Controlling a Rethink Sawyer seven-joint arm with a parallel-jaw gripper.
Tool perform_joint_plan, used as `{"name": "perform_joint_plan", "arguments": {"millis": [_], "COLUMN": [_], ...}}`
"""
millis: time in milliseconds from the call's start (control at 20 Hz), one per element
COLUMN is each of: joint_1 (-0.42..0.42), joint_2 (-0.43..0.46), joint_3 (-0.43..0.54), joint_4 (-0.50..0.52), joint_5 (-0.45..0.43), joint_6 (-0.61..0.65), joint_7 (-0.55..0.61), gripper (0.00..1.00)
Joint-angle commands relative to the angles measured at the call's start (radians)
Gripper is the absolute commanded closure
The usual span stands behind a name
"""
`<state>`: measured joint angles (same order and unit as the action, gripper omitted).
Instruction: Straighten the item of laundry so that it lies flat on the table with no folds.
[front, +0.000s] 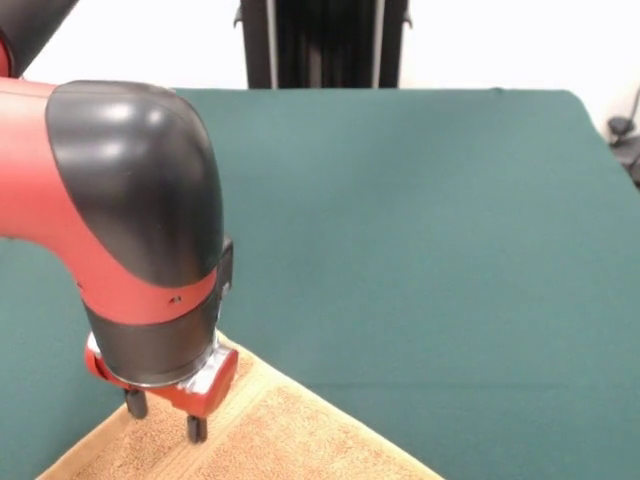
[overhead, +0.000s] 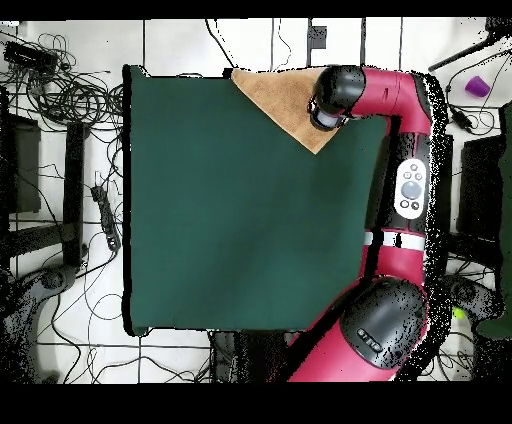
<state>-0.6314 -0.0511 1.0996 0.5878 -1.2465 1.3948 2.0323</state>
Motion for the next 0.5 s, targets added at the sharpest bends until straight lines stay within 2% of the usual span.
{"name": "perform_joint_plan", "arguments": {"millis": [50,500], "joint_1": [0.039,0.083], "joint_2": [0.015,0.029], "joint_3": [-0.201,-0.269], "joint_4": [0.190,0.133], "joint_5": [0.056,0.106], "joint_6": [-0.028,-0.056], "joint_7": [0.017,0.002], "gripper": [0.00,0.00]}}
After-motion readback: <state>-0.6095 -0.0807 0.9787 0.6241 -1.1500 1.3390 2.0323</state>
